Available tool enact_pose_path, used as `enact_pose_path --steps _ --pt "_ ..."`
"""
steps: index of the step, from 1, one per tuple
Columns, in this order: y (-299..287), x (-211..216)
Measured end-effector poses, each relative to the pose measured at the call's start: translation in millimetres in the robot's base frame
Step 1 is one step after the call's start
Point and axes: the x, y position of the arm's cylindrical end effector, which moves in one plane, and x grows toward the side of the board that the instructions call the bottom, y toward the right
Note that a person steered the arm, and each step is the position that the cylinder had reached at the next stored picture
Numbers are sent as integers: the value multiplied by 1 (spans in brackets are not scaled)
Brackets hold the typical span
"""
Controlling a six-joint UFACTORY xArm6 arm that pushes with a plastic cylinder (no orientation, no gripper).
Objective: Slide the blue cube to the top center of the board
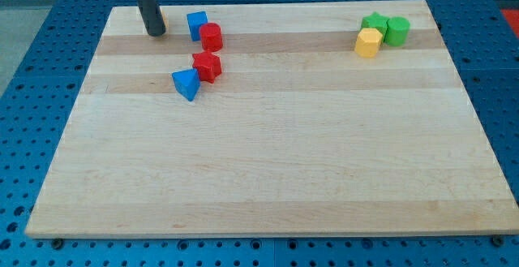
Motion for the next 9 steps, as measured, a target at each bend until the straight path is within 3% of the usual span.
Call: enact_pose_path --steps 9 --pt "208 -55"
